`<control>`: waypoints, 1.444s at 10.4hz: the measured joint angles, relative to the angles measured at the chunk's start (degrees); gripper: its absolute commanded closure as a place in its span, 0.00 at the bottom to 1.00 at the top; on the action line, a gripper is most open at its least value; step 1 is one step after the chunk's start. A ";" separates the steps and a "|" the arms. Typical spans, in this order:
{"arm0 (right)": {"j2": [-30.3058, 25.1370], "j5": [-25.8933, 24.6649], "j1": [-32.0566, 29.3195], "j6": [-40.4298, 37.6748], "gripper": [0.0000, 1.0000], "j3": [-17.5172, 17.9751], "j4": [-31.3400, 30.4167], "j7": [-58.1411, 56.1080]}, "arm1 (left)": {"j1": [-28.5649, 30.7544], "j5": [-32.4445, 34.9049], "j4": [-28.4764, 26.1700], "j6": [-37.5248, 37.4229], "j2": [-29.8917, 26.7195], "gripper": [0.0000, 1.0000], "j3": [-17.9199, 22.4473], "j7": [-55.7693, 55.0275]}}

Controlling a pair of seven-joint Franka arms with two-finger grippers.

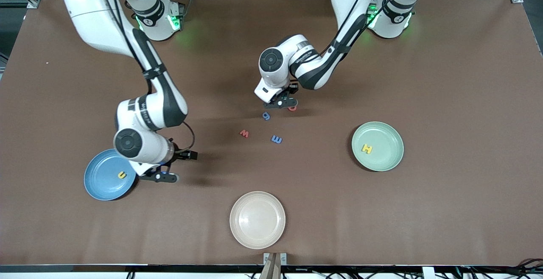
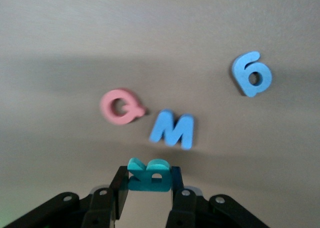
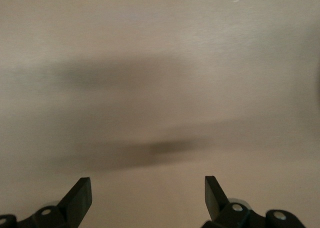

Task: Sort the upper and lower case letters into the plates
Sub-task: 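Carry the teal letter to the green plate while the right gripper reaches letters, then release the teal letter in the green plate while the right gripper grasps 6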

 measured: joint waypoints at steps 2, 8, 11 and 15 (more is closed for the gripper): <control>-0.03 0.01 3.90 1.40 0.00 0.07 0.00 0.72 | 3.69 -1.67 0.58 -9.38 -5.65 0.83 0.13 7.54; -0.37 -0.05 21.43 4.20 0.00 0.17 -0.83 0.89 | 27.53 -1.59 -0.62 -12.94 -9.15 0.80 0.92 35.09; -0.80 -0.11 28.49 7.55 0.00 0.07 -4.05 0.97 | 40.06 -1.26 -5.80 -2.50 -7.75 0.80 1.08 45.39; -0.82 -1.91 31.06 13.23 0.00 -0.14 -8.35 0.91 | 40.38 0.97 -8.16 8.70 -2.40 0.00 0.71 44.86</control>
